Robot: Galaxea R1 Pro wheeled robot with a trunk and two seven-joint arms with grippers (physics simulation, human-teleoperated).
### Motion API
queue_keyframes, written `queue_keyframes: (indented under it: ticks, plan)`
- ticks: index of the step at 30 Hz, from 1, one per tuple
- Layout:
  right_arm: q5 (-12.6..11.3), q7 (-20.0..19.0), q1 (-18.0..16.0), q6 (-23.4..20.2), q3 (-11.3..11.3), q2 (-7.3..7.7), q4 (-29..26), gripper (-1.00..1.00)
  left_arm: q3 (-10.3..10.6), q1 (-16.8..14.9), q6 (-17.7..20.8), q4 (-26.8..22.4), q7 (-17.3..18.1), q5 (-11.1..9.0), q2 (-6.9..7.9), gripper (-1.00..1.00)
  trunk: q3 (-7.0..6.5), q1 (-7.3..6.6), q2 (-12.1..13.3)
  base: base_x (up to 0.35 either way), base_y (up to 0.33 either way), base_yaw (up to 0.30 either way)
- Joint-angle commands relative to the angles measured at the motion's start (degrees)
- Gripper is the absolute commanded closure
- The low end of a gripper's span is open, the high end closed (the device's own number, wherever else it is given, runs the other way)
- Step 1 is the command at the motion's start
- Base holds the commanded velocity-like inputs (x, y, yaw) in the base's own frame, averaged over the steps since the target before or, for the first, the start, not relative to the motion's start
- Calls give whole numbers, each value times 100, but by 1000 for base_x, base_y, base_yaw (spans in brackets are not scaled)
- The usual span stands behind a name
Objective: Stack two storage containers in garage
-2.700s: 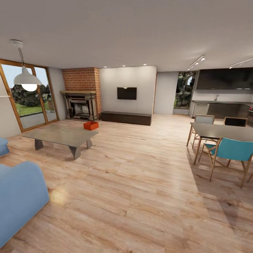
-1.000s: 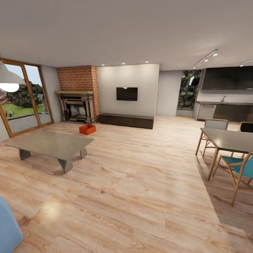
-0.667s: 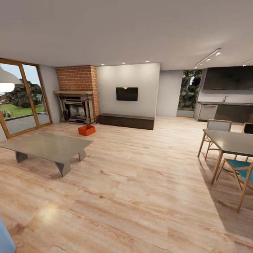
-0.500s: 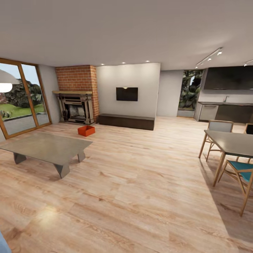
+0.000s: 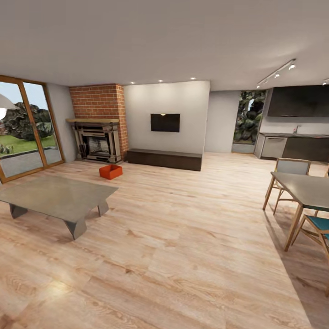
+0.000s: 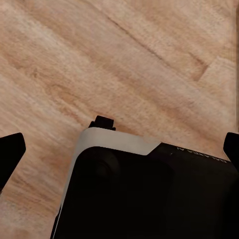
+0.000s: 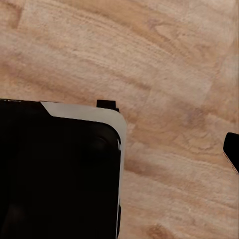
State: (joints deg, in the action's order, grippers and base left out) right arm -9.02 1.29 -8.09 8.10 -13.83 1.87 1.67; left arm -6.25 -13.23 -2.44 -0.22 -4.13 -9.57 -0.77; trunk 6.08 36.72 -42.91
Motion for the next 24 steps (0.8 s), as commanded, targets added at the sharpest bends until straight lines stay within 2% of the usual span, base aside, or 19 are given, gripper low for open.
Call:
queue_keyframes:
  ticks: [1,7,15,24]
  plan:
    - [-56,3,-8,34,-49,-2,18,-100,-43,-5,-20,4,-9,-10,-2,-100,9,5,-7,334,0,0]
    - [-56,3,-8,34,-49,-2,18,-100,-43,-5,-20,4,-9,-10,-2,-100,9,5,-7,334,0,-4]
    - [-56,3,-8,34,-49,-2,18,-100,-43,-5,-20,4,-9,-10,-2,-100,9,5,-7,334,0,-240]
    - [-56,3,-8,34,-49,-2,18,-100,-43,-5,-20,4,-9,-10,-2,-100,9,5,-7,334,0,-8]
